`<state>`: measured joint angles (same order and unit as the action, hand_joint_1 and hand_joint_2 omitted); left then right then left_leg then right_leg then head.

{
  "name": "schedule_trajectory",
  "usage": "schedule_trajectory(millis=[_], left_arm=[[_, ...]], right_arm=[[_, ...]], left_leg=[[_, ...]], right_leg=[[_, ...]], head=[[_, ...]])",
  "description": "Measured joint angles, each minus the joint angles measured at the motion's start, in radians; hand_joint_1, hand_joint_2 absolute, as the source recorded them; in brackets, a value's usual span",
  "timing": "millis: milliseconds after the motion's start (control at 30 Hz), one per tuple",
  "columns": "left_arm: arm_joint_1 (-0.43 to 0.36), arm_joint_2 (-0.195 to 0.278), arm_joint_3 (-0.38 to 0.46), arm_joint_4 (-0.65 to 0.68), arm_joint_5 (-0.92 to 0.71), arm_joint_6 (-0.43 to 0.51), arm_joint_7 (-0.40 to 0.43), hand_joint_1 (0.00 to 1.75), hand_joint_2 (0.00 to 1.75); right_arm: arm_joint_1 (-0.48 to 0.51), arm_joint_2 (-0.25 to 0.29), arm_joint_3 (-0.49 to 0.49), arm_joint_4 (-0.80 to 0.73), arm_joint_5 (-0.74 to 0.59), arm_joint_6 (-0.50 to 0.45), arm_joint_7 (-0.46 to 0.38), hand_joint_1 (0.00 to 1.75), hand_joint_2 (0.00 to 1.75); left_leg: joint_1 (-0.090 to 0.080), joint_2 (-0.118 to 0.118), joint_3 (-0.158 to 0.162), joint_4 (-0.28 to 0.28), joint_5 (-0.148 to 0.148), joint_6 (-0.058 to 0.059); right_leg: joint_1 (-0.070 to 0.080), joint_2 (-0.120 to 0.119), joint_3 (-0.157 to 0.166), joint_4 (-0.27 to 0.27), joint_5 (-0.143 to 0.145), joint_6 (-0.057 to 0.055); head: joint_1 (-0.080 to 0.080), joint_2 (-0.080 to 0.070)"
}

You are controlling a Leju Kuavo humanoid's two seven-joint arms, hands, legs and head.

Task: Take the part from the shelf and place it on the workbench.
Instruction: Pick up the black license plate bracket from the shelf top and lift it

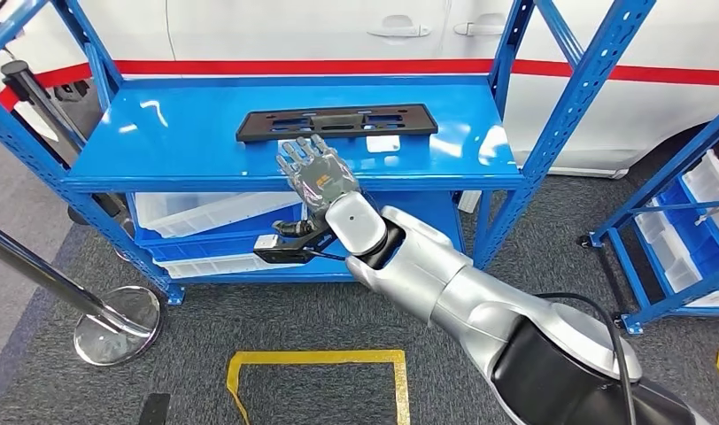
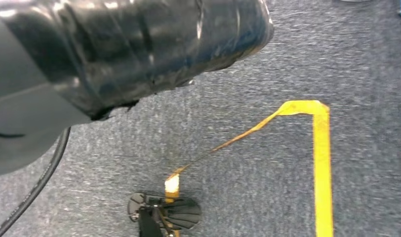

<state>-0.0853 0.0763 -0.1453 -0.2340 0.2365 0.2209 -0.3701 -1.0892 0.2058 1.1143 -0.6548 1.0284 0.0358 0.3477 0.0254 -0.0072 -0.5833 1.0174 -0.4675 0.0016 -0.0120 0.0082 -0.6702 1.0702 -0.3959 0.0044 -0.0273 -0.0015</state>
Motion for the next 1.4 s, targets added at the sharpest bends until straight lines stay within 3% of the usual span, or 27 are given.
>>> schedule_trajectory(millis=[100, 167, 233, 300, 333, 367, 433, 500, 600, 667, 733, 833, 867, 900, 967, 1033, 1133, 1200, 1333, 1367, 1400], left_arm=[[-0.001, -0.001, -0.007, 0.000, -0.003, -0.002, -0.004, 0.00, 0.00], [-0.001, -0.003, -0.009, 0.000, -0.003, -0.002, -0.004, 0.00, 0.00], [-0.002, -0.004, -0.011, 0.000, -0.003, -0.003, -0.006, 0.00, 0.00], [0.000, -0.004, -0.013, 0.000, -0.003, -0.004, -0.008, 0.00, 0.00], [0.003, -0.004, -0.013, 0.000, -0.003, -0.005, -0.009, 0.00, 0.00], [0.004, -0.004, -0.013, 0.000, -0.003, -0.005, -0.010, 0.00, 0.00], [0.005, -0.004, -0.013, 0.000, -0.003, -0.005, -0.011, 0.00, 0.00], [0.003, -0.003, -0.013, 0.000, -0.003, -0.005, -0.012, 0.00, 0.00], [0.002, -0.003, -0.014, 0.000, -0.004, -0.006, -0.013, 0.00, 0.00], [0.003, -0.003, -0.014, 0.000, -0.004, -0.006, -0.014, 0.00, 0.00], [0.002, -0.003, -0.016, 0.000, -0.007, -0.008, -0.015, 0.00, 0.00], [0.001, -0.004, -0.023, 0.000, -0.012, -0.008, -0.017, 0.00, 0.00], [0.003, -0.004, -0.026, 0.000, -0.013, -0.008, -0.018, 0.00, 0.00], [0.004, -0.004, -0.028, 0.000, -0.014, -0.007, -0.019, 0.00, 0.00], [0.005, -0.006, -0.031, 0.000, -0.015, -0.005, -0.020, 0.00, 0.00], [0.003, -0.007, -0.035, 0.000, -0.015, -0.002, -0.022, 0.00, 0.00], [0.000, -0.007, -0.041, 0.000, -0.015, 0.000, -0.023, 0.00, 0.00], [-0.002, -0.008, -0.044, 0.000, -0.015, 0.000, -0.023, 0.00, 0.00], [-0.003, -0.009, -0.051, 0.000, -0.015, 0.000, -0.023, 0.00, 0.00], [-0.001, -0.009, -0.053, 0.000, -0.015, -0.001, -0.023, 0.00, 0.00], [0.000, -0.009, -0.054, 0.000, -0.015, -0.001, -0.023, 0.00, 0.00]], right_arm=[[-0.002, 0.001, 0.000, 0.006, 0.007, 0.001, -0.003, 0.00, 0.00], [-0.004, 0.002, 0.000, 0.008, 0.011, 0.002, -0.004, 0.00, 0.00], [-0.006, 0.003, 0.000, 0.009, 0.016, 0.004, -0.006, 0.00, 0.00], [-0.002, 0.003, 0.000, 0.011, 0.025, 0.008, -0.009, 0.00, 0.00], [0.001, 0.003, 0.000, 0.012, 0.028, 0.011, -0.010, 0.00, 0.00], [0.003, 0.003, 0.000, 0.013, 0.030, 0.012, -0.010, 0.00, 0.00], [0.004, 0.003, 0.000, 0.013, 0.031, 0.013, -0.011, 0.00, 0.00], [0.002, 0.004, 0.000, 0.013, 0.032, 0.014, -0.012, 0.00, 0.00], [0.002, 0.004, 0.000, 0.014, 0.037, 0.015, -0.015, 0.00, 0.00], [0.001, 0.004, 0.000, 0.013, 0.042, 0.015, -0.015, 0.00, 0.00], [-0.004, 0.004, 0.000, 0.013, 0.048, 0.015, -0.015, 0.00, 0.00], [0.000, 0.004, 0.000, 0.013, 0.059, 0.019, -0.015, 0.00, 0.00], [0.004, 0.004, 0.000, 0.013, 0.062, 0.019, -0.015, 0.00, 0.00], [0.006, 0.004, 0.000, 0.013, 0.064, 0.019, -0.015, 0.00, 0.00], [0.007, 0.004, 0.000, 0.014, 0.066, 0.020, -0.016, 0.00, 0.00], [0.006, 0.007, 0.000, 0.017, 0.068, 0.021, -0.017, 0.00, 0.00], [0.010, 0.016, 0.000, 0.024, 0.072, 0.024, -0.019, 0.00, 0.00], [0.010, 0.021, 0.000, 0.028, 0.074, 0.023, -0.020, 0.00, 0.00], [0.011, 0.029, 0.000, 0.034, 0.076, 0.023, -0.024, 0.00, 0.00], [0.013, 0.029, 0.000, 0.036, 0.077, 0.023, -0.024, 0.00, 0.00], [0.015, 0.029, 0.000, 0.038, 0.077, 0.023, -0.025, 0.00, 0.00]], left_leg=[[-0.001, 0.001, 0.003, -0.006, -0.007, -0.019], [0.001, 0.002, -0.003, 0.019, -0.024, -0.027], [0.002, 0.003, -0.055, 0.124, -0.063, -0.029], [0.000, 0.003, -0.134, 0.251, -0.092, -0.028], [-0.001, 0.003, -0.161, 0.279, -0.085, -0.026], [-0.002, 0.003, -0.170, 0.268, -0.058, -0.023], [-0.007, 0.004, -0.139, 0.155, 0.027, -0.010], [-0.016, 0.004, -0.091, 0.044, 0.072, 0.006], [-0.026, 0.001, -0.061, -0.009, 0.062, 0.019], [-0.020, 0.001, -0.041, -0.018, 0.056, 0.026], [-0.015, 0.001, -0.019, -0.025, 0.047, 0.034], [-0.015, 0.001, 0.002, -0.024, 0.027, 0.037], [-0.014, 0.000, 0.010, -0.023, 0.020, 0.035], [-0.013, 0.000, 0.020, -0.021, 0.011, 0.033], [-0.011, -0.001, 0.040, -0.017, -0.009, 0.026], [-0.011, -0.003, 0.050, -0.010, -0.028, 0.013], [-0.010, -0.003, 0.053, 0.003, -0.039, -0.007], [-0.007, 0.000, 0.034, 0.046, -0.048, -0.014], [-0.005, 0.001, -0.097, 0.241, -0.116, -0.025], [-0.005, 0.001, -0.121, 0.260, -0.112, -0.026], [-0.005, 0.001, -0.130, 0.246, -0.088, -0.026]], right_leg=[[0.003, 0.003, 0.013, -0.024, -0.011, -0.018], [0.002, 0.004, 0.026, -0.030, -0.016, -0.033], [0.004, 0.004, 0.042, -0.034, -0.025, -0.045], [0.011, 0.003, 0.056, -0.034, -0.037, -0.053], [0.015, 0.004, 0.064, -0.034, -0.044, -0.055], [0.019, 0.005, 0.072, -0.034, -0.051, -0.056], [0.024, 0.007, 0.094, -0.034, -0.066, -0.057], [0.027, 0.008, 0.108, -0.037, -0.079, -0.052], [0.025, 0.008, 0.117, -0.039, -0.083, -0.038], [0.025, 0.006, 0.114, -0.019, -0.087, -0.029], [0.022, 0.003, 0.072, 0.059, -0.112, -0.018], [0.011, 0.002, -0.047, 0.221, -0.164, -0.006], [0.008, 0.002, -0.071, 0.235, -0.162, -0.003], [0.006, 0.002, -0.078, 0.215, -0.141, -0.001], [0.003, 0.002, -0.051, 0.098, -0.048, -0.002], [0.007, 0.003, -0.021, -0.003, 0.010, -0.009], [0.011, 0.006, -0.008, -0.022, 0.011, -0.032], [0.011, 0.007, 0.003, -0.027, 0.004, -0.045], [0.014, 0.008, 0.018, -0.029, -0.013, -0.062], [0.016, 0.008, 0.023, -0.028, -0.017, -0.063], [0.018, 0.009, 0.029, -0.027, -0.023, -0.063]], head=[[0.000, 0.000], [-0.001, 0.000], [-0.004, 0.000], [-0.004, 0.000], [-0.004, 0.000], [-0.004, 0.000], [-0.004, 0.000], [-0.002, 0.000], [-0.002, 0.000], [-0.002, 0.000], [0.001, 0.000], [0.002, 0.000], [0.002, 0.000], [0.002, 0.000], [0.002, 0.000], [0.002, 0.000], [0.001, 0.000], [0.000, 0.000], [0.000, 0.000], [0.000, 0.000], [0.000, 0.000]])
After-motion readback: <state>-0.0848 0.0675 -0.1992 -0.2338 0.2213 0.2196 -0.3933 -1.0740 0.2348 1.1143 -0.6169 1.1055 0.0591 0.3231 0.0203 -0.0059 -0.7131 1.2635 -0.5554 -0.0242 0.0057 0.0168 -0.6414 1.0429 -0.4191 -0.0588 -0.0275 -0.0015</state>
